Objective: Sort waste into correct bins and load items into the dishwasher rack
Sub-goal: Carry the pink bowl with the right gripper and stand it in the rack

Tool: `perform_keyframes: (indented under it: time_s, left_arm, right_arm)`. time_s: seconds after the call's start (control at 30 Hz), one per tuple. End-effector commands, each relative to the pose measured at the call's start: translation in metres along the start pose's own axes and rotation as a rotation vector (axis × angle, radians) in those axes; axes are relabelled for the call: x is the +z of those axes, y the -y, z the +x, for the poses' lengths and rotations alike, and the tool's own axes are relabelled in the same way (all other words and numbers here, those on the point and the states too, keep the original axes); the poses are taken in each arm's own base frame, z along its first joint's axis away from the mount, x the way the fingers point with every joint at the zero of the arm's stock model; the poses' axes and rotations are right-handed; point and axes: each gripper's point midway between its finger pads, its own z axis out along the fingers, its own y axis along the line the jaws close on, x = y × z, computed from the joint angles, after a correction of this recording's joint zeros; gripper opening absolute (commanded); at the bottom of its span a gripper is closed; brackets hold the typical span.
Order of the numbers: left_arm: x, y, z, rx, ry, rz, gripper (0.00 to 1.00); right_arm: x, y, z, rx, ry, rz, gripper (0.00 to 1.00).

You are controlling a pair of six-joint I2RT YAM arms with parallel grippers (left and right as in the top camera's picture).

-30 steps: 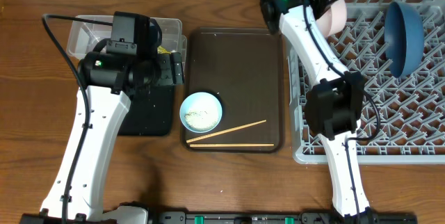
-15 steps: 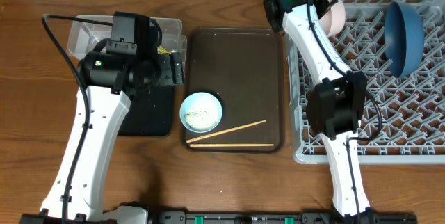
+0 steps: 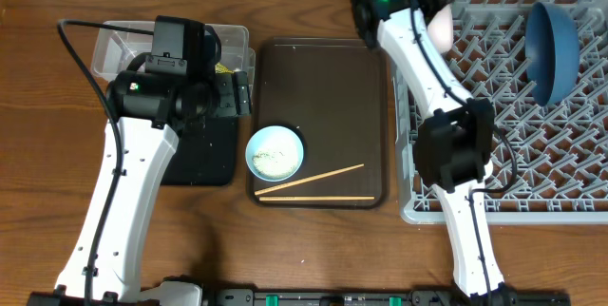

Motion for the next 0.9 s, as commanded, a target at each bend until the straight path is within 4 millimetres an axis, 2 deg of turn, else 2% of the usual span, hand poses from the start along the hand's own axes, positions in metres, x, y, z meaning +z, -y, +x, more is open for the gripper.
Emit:
perform_keyframes:
  time_s: [0.0, 0.13, 0.23, 0.33, 0.47, 0.53, 0.67, 0.77, 0.87]
  left_arm:
    - [-0.002, -0.001, -0.002, 0.008, 0.008, -0.007, 0.88]
    - [-0.002, -0.001, -0.002, 0.008, 0.008, -0.007, 0.88]
    - [-0.002, -0.001, -0.002, 0.008, 0.008, -0.007, 0.88]
    - [-0.002, -0.001, -0.002, 0.008, 0.008, -0.007, 0.88]
    - [-0.002, -0.001, -0.002, 0.008, 0.008, -0.007, 0.88]
    - [-0.002, -0.001, -0.002, 0.008, 0.008, -0.007, 0.88]
    - [-0.002, -0.001, -0.002, 0.008, 0.008, -0.007, 0.88]
    - [-0.002, -0.001, -0.002, 0.008, 0.008, -0.007, 0.88]
    - [-0.002, -0.001, -0.002, 0.008, 0.008, -0.007, 0.88]
  right_arm:
    - [-0.014, -0.007, -0.007, -0.003, 0.028, -0.003, 0.72]
    - [-0.019, -0.006, -0.008, -0.006, 0.036, -0.003, 0.75]
    - [-0.026, 0.003, -0.007, 0.024, 0.047, -0.001, 0.78]
    - [-0.038, 0.021, -0.005, 0.084, 0.079, -0.027, 0.79]
    - [-0.068, 0.056, 0.002, 0.226, 0.170, -0.124, 0.87]
    - [-0.087, 0.073, 0.006, 0.319, 0.232, -0.207, 0.99]
    - [-0.132, 0.095, 0.011, 0.468, 0.409, -0.508, 0.99]
    - [-0.163, 0.098, 0.015, 0.483, 0.517, -0.724, 0.99]
    - [-0.188, 0.086, 0.025, 0.447, 0.561, -0.939, 0.99]
